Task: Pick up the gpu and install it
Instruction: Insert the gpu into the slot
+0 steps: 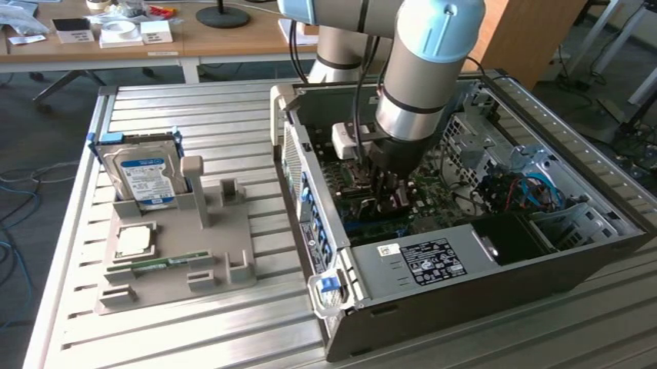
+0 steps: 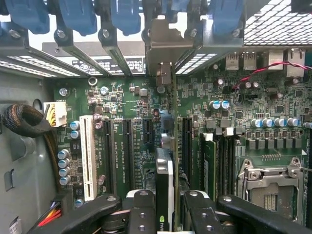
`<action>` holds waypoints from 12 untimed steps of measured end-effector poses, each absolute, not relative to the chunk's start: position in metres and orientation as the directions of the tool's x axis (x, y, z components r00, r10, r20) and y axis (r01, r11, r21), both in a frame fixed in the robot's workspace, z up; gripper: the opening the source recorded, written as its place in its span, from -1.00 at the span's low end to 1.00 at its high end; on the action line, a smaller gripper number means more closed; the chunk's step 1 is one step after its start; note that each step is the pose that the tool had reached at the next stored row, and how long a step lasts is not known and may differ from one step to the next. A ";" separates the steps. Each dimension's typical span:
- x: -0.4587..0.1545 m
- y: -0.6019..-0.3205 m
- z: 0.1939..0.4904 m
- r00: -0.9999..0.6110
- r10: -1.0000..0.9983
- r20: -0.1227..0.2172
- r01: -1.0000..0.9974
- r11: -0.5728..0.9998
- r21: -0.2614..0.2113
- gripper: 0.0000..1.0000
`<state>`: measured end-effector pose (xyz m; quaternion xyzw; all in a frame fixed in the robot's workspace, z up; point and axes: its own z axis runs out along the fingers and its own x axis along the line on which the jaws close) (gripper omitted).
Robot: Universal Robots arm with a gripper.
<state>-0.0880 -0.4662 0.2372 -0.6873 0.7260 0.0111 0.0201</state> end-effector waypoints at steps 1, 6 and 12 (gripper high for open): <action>-0.089 -0.466 0.237 -0.055 -0.998 -0.044 -0.998 0.055 -0.012 -0.47; -0.089 -0.466 0.237 -0.054 -0.998 -0.044 -0.998 0.055 -0.011 -0.47; -0.089 -0.466 0.237 -0.055 -0.997 -0.045 -0.998 0.056 -0.011 -0.33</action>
